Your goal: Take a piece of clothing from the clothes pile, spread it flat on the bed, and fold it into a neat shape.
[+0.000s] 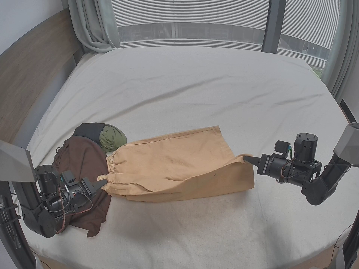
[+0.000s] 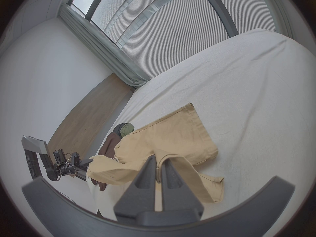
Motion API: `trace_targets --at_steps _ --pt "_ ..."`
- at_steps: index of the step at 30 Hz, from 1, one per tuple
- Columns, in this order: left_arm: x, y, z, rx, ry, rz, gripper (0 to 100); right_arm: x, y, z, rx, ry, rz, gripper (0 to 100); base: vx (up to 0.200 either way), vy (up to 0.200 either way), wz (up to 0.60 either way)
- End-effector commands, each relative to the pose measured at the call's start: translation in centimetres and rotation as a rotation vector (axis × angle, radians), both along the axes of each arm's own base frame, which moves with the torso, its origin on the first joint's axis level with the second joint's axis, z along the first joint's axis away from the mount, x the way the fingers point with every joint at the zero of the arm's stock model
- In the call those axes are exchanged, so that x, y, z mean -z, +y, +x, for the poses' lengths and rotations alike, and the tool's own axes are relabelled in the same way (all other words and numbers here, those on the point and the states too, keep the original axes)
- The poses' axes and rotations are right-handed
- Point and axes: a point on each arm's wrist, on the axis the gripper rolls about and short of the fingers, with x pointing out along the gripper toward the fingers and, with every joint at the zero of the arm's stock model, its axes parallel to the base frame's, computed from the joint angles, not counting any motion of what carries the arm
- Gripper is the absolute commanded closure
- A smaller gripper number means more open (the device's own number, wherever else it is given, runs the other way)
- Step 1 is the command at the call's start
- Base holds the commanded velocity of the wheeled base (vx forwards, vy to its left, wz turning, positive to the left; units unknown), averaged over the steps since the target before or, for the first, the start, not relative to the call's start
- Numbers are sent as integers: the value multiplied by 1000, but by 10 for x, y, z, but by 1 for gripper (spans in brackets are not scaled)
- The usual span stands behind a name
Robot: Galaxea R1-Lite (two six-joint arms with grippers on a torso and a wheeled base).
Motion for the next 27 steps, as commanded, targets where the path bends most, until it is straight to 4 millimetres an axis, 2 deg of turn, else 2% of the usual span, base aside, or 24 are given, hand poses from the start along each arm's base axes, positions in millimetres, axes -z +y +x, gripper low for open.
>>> trace_targets --at_steps 1,14,27 --pt "-1 0 1 -2 -5 -3 100 -9 -1 6 7 -23 6 100 0 0 0" --pt "-6 0 13 -73 -34 -17 100 -33 0 38 26 -28 7 100 0 0 0" --pt "-12 -1 26 -142 -65 -65 100 -57 9 67 20 -12 0 100 0 0 0"
